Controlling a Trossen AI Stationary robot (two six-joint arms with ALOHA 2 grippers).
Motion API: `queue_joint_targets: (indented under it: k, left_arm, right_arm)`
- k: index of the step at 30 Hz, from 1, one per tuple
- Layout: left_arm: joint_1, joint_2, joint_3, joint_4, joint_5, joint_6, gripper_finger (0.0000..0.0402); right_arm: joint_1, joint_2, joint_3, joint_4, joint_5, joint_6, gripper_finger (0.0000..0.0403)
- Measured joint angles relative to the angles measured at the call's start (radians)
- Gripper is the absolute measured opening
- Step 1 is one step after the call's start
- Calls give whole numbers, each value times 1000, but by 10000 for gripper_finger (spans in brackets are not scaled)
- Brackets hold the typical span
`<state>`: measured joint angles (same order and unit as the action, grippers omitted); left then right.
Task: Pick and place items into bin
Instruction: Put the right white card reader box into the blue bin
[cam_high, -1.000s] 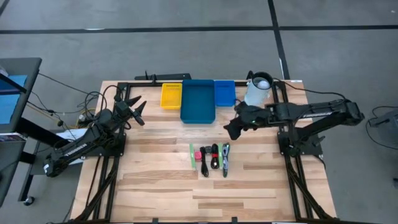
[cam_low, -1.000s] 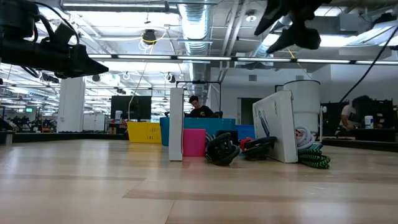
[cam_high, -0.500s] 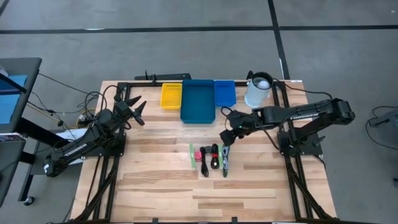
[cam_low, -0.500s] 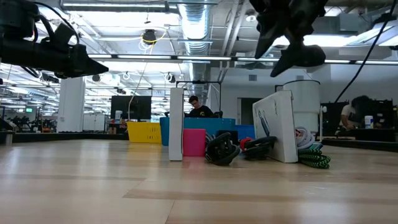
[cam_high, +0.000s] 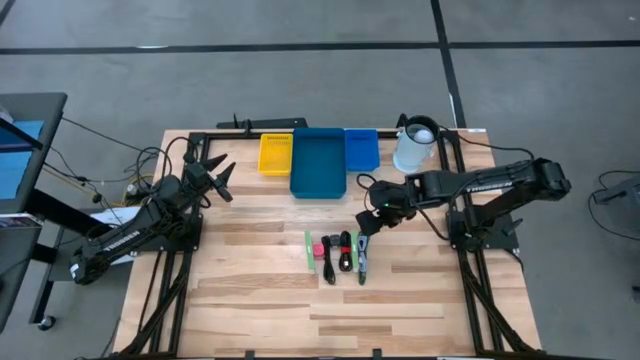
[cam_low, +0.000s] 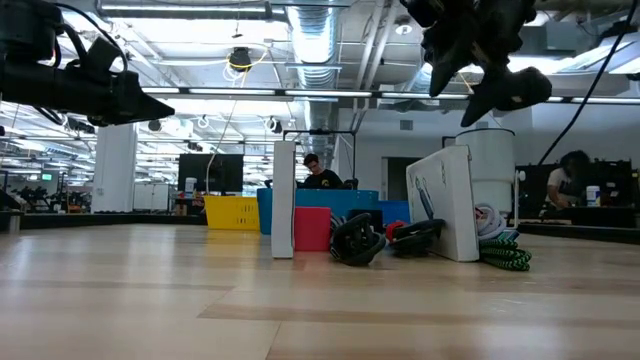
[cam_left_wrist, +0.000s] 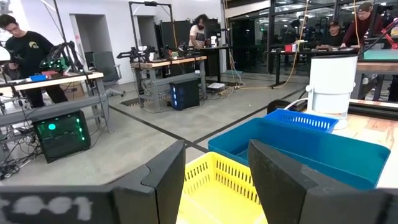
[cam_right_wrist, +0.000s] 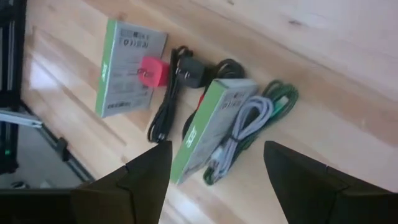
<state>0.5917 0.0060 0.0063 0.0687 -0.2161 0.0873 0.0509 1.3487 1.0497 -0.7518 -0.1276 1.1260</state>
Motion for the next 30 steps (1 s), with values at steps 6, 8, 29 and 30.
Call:
queue_joint_targets:
  k: [6, 8, 29, 30]
  left_arm:
    - [0, 0, 0, 0, 0, 1, 166]
    - [0, 0, 0, 0, 0, 0, 166]
    - [-1, 0, 0, 0, 3, 2, 166]
    - [-1, 0, 0, 0, 3, 4, 166]
  right_arm:
    - [0, 36, 77, -42, -17, 21, 249]
    - [0, 65, 131, -69, -25, 4, 249]
    - [-11, 408, 550, -454, -29, -101, 249]
    - [-10, 419, 550, -453, -29, -98, 249]
